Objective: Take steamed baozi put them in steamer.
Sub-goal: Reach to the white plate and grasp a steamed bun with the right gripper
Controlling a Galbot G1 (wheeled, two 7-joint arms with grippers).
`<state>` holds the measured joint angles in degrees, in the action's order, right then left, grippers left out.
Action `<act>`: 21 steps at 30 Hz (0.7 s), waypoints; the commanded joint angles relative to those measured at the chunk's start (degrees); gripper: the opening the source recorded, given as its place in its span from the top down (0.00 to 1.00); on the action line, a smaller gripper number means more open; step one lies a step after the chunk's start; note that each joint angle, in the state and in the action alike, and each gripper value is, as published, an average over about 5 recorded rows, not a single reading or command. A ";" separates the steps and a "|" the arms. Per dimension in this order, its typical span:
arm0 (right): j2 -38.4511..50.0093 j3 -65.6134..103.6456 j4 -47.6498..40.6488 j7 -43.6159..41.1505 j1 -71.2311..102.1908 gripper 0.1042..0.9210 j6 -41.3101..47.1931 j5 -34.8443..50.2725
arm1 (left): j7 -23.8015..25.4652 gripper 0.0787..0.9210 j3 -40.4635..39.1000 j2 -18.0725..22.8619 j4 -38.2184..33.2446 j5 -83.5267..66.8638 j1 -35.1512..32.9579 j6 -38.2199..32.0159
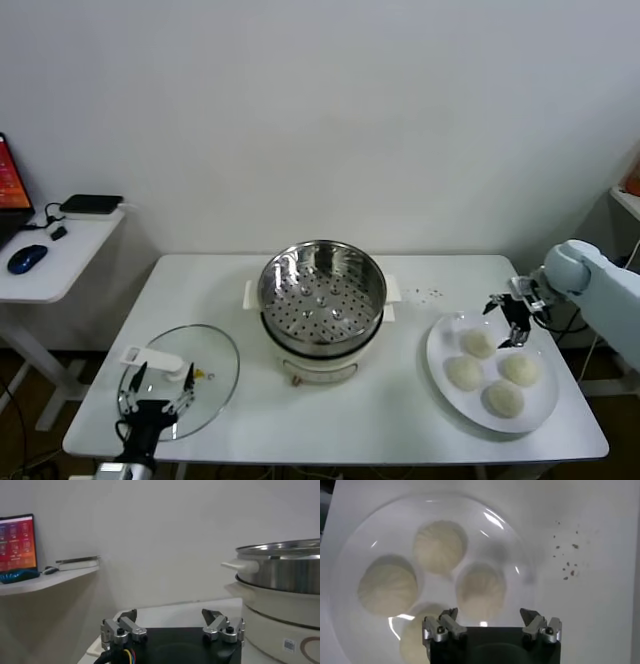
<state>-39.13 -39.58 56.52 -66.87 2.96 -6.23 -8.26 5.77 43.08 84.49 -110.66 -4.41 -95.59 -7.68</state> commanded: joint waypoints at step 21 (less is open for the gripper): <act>-4.28 -0.53 -4.21 -0.29 1.11 0.12 -0.24 -2.50 | -0.13 0.12 0.24 0.17 0.19 -0.09 -0.29 0.20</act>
<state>-42.94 -40.23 52.86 -67.11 3.93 -6.42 -10.42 5.65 43.29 84.64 -110.46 -4.50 -95.81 -7.55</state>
